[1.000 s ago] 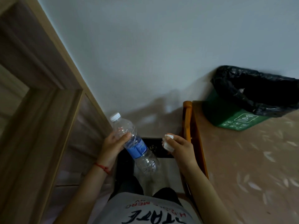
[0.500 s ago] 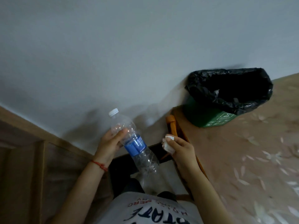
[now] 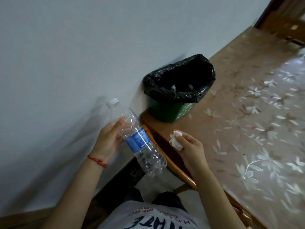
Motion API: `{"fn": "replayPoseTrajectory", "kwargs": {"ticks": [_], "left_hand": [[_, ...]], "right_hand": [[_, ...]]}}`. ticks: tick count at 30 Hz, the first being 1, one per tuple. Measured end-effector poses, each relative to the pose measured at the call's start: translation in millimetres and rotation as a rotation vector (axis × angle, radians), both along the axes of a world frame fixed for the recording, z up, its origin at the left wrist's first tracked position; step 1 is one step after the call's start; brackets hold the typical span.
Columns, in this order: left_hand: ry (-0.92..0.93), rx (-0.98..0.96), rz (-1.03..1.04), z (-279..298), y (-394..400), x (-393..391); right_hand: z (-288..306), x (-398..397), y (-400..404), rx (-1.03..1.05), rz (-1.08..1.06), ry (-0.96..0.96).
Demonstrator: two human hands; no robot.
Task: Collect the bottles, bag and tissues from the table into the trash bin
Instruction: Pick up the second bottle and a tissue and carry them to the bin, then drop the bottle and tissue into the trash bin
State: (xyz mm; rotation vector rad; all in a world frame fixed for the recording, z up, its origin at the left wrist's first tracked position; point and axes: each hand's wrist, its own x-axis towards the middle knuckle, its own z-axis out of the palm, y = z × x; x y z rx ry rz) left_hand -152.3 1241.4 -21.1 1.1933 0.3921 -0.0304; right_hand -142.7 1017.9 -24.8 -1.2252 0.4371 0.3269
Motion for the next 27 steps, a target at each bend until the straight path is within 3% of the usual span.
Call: {"fn": "replayPoseTrajectory", "kwargs": {"ticks": [12, 21, 27], "left_hand": [[-0.036, 0.025, -0.134, 2, -46, 46], [-0.027, 0.021, -0.090, -1, -48, 64], [-0.011, 0.051, -0.053, -7, -45, 73]], "right_hand": [[8, 38, -35, -0.071, -0.089, -0.054], [46, 130, -29, -0.168, -0.062, -0.256], [57, 180, -19, -0.355, -0.056, -0.322]]}}
